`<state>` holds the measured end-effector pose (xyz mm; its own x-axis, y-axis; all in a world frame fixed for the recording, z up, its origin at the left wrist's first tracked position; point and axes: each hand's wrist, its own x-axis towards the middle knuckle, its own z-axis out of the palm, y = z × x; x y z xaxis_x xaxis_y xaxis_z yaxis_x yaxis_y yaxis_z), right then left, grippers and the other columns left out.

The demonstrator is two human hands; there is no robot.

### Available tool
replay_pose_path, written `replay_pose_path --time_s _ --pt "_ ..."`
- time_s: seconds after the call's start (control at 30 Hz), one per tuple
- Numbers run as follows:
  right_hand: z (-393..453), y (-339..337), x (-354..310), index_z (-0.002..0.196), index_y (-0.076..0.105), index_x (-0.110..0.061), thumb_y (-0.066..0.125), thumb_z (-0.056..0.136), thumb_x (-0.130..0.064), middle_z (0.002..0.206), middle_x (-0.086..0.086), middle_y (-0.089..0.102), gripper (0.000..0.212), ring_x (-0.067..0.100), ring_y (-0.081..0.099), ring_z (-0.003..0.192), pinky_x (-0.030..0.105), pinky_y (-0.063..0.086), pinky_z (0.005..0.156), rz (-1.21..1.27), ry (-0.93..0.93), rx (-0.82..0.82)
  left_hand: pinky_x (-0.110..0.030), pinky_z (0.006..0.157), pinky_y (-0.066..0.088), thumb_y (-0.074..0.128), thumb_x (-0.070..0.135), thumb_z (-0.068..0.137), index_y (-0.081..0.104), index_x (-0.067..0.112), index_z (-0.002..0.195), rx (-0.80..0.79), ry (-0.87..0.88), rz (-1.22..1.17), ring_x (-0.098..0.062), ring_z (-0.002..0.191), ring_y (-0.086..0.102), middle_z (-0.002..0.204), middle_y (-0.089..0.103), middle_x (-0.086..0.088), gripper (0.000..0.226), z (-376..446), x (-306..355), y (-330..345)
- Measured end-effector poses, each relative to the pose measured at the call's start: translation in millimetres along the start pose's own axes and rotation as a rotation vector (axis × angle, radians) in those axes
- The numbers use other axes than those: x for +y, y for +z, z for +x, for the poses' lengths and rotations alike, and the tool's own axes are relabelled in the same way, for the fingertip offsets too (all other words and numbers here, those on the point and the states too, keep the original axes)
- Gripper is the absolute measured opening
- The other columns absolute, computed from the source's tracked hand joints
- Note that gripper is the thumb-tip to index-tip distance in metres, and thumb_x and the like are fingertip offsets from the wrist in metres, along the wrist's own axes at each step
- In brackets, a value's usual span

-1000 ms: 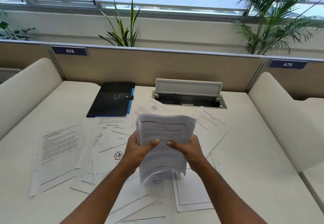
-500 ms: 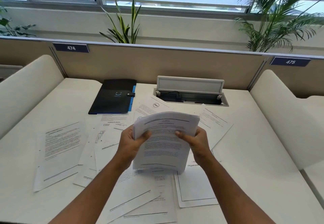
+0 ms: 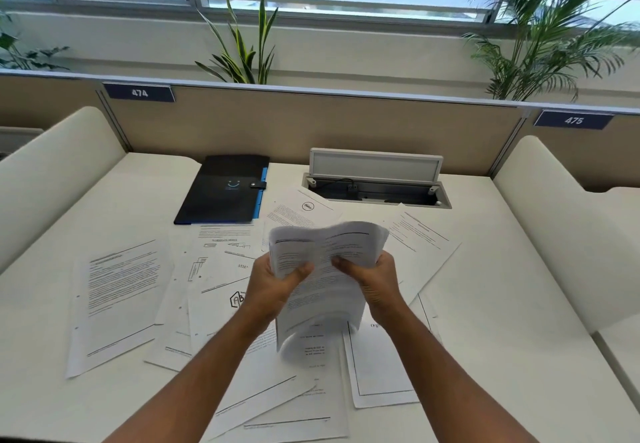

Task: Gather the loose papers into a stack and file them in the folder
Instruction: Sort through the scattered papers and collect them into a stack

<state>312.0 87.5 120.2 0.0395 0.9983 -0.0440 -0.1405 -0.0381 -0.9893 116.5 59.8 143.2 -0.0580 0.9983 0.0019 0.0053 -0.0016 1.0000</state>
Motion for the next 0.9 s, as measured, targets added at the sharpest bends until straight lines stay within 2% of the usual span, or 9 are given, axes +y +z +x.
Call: replay_pose_path --time_s 0.17,0.3,0.4,0.5,0.57,0.67,0.73,0.8,0.9 --pt "3 -16 -5 0.095 0.082 -0.029 0.094 0.068 -0.022 0.098 0.005 0.081 0.031 0.018 0.076 0.086 0.030 0.063 0.069 0.033 -0.030 -0.030 -0.021 0.060 0.057 0.078 0.038 0.076 0.067 0.054 0.098 0.054 0.055 -0.021 -0.008 0.092 0.068 0.094 0.072 0.013 0.029 4 4 -15" --pt "1 -3 2 0.107 0.078 -0.016 0.092 0.067 -0.020 0.102 0.009 0.081 0.042 0.028 0.077 0.096 0.041 0.066 0.079 -0.033 -0.019 -0.071 -0.025 0.062 0.058 0.081 0.038 0.071 0.067 0.052 0.096 0.046 0.018 -0.006 -0.014 0.092 0.070 0.094 0.073 0.012 0.031 0 -1 -3" --pt "5 -12 -4 0.105 0.077 -0.021 0.091 0.073 -0.022 0.099 0.004 0.081 0.035 0.021 0.076 0.091 0.034 0.065 0.072 -0.046 -0.036 -0.024 -0.022 0.058 0.057 0.076 0.039 0.075 0.065 0.057 0.096 0.140 0.072 -0.021 -0.007 0.090 0.069 0.093 0.072 0.015 0.030 3 2 -12" --pt "7 -21 1 0.105 0.077 -0.019 0.087 0.079 -0.012 0.099 0.004 0.081 0.029 0.021 0.075 0.090 0.030 0.063 0.071 -0.069 -0.015 -0.040 -0.022 0.060 0.057 0.077 0.037 0.076 0.068 0.051 0.099 0.090 0.072 -0.024 -0.008 0.092 0.068 0.094 0.072 0.013 0.028 0 -2 -14" --pt "4 -15 10 0.112 0.076 -0.013 0.087 0.078 -0.005 0.104 0.006 0.080 0.037 0.025 0.075 0.098 0.033 0.064 0.076 -0.101 0.016 -0.074 -0.024 0.063 0.058 0.080 0.035 0.074 0.069 0.042 0.101 0.062 0.013 -0.020 -0.008 0.092 0.068 0.095 0.073 0.012 0.030 -3 -10 -5" --pt "3 -5 12 0.117 0.075 -0.014 0.091 0.076 -0.014 0.105 0.003 0.080 0.044 0.023 0.075 0.097 0.036 0.066 0.078 -0.142 0.027 -0.073 -0.023 0.059 0.057 0.080 0.034 0.075 0.068 0.041 0.098 0.115 -0.010 -0.012 -0.009 0.088 0.070 0.092 0.073 0.013 0.027 -2 -12 -3" --pt "5 -9 8 0.108 0.076 -0.022 0.090 0.076 -0.022 0.100 -0.002 0.080 0.034 0.019 0.076 0.090 0.031 0.065 0.069 -0.120 0.032 -0.049 -0.024 0.058 0.058 0.078 0.034 0.077 0.069 0.046 0.095 0.133 0.003 -0.031 -0.012 0.087 0.071 0.093 0.073 0.011 0.023 3 -11 -12" --pt "5 -15 8 0.103 0.076 -0.025 0.089 0.078 -0.020 0.097 -0.003 0.081 0.029 0.019 0.077 0.086 0.027 0.063 0.065 -0.093 0.047 -0.030 -0.027 0.061 0.059 0.077 0.034 0.078 0.069 0.041 0.098 0.113 0.003 -0.015 -0.017 0.086 0.071 0.095 0.074 0.009 0.022 4 -14 -19" --pt "-1 -7 14 0.113 0.074 -0.016 0.089 0.077 -0.018 0.104 0.004 0.080 0.039 0.024 0.078 0.093 0.038 0.066 0.075 -0.145 0.073 -0.078 -0.026 0.061 0.059 0.079 0.035 0.076 0.068 0.032 0.104 0.038 -0.027 0.016 -0.015 0.087 0.072 0.096 0.075 0.009 0.030 0 -20 -10"
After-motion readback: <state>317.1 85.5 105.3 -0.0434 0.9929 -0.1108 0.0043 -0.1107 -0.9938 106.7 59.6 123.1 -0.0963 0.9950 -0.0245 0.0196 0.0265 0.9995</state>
